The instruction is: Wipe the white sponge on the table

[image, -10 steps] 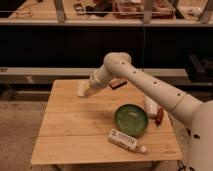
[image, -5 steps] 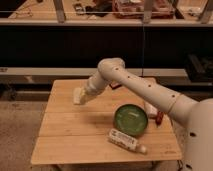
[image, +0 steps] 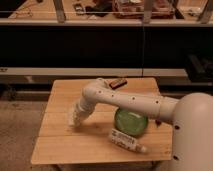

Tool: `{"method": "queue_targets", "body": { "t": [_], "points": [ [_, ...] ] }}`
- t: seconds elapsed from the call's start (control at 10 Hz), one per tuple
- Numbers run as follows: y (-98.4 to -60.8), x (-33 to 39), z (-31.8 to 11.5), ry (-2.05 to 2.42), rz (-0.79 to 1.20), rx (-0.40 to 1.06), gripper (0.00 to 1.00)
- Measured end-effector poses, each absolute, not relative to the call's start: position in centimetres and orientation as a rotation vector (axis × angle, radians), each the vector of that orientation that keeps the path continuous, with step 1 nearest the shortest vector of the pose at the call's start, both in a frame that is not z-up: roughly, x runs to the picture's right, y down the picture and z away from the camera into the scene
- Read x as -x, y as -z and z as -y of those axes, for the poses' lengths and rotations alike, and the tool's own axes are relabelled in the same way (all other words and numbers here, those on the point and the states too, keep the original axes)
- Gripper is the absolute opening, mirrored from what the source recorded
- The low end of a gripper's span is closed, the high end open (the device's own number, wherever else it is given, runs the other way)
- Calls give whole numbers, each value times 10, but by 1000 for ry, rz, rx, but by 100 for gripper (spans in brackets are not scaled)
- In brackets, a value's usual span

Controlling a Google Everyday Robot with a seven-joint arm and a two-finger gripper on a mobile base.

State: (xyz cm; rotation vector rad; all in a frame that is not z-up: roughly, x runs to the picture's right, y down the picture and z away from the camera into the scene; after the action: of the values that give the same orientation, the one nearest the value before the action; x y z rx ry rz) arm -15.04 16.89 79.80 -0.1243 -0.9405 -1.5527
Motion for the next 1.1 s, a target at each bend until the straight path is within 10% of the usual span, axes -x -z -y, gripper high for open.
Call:
{"method": "queue_targets", "body": {
  "t": [1.1],
  "points": [
    [-823,-1,-224,1163,665,333,0]
  ]
}}
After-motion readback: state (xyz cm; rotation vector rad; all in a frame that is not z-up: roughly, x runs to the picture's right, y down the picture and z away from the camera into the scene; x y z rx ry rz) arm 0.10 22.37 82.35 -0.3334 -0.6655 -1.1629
